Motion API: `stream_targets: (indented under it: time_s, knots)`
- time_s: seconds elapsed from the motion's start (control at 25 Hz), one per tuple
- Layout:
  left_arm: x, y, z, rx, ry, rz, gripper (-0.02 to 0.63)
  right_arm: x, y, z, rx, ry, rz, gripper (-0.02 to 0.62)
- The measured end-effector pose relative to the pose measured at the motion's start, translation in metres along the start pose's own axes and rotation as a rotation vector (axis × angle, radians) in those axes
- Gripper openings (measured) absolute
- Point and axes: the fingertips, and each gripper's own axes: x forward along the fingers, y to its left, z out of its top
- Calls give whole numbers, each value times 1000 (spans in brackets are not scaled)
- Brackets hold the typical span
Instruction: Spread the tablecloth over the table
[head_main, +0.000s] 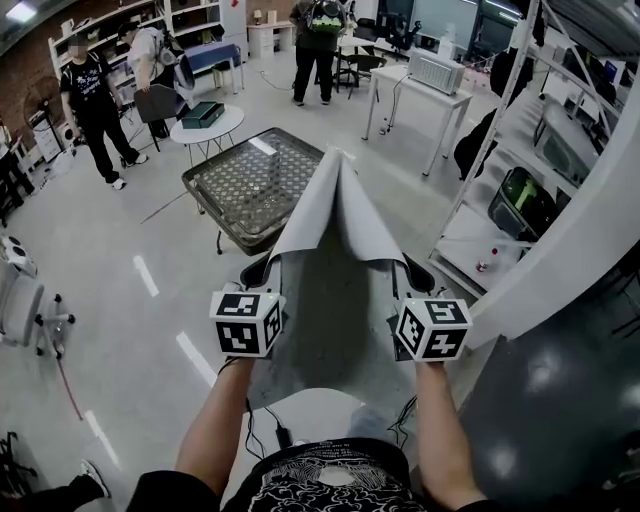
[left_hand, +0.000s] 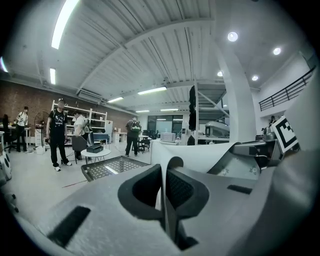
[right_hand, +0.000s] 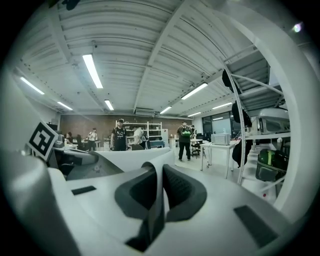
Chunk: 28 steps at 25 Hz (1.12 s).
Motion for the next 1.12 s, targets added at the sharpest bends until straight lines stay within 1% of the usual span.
stream_targets:
  time_s: [0.32, 0.6, 0.8, 1.12]
  knots:
    - [74, -8, 3, -4, 21, 46, 9, 59, -64, -2, 18, 9, 37, 7]
    - [163, -37, 14, -11, 40, 100, 9, 121, -149, 4, 26, 18, 94, 7]
    - [216, -48, 23, -21, 50, 151, 9, 163, -199, 11, 27, 22, 140, 7]
    - [271, -55, 26, -24, 81, 236, 8, 219, -246, 10, 29, 45, 222, 7]
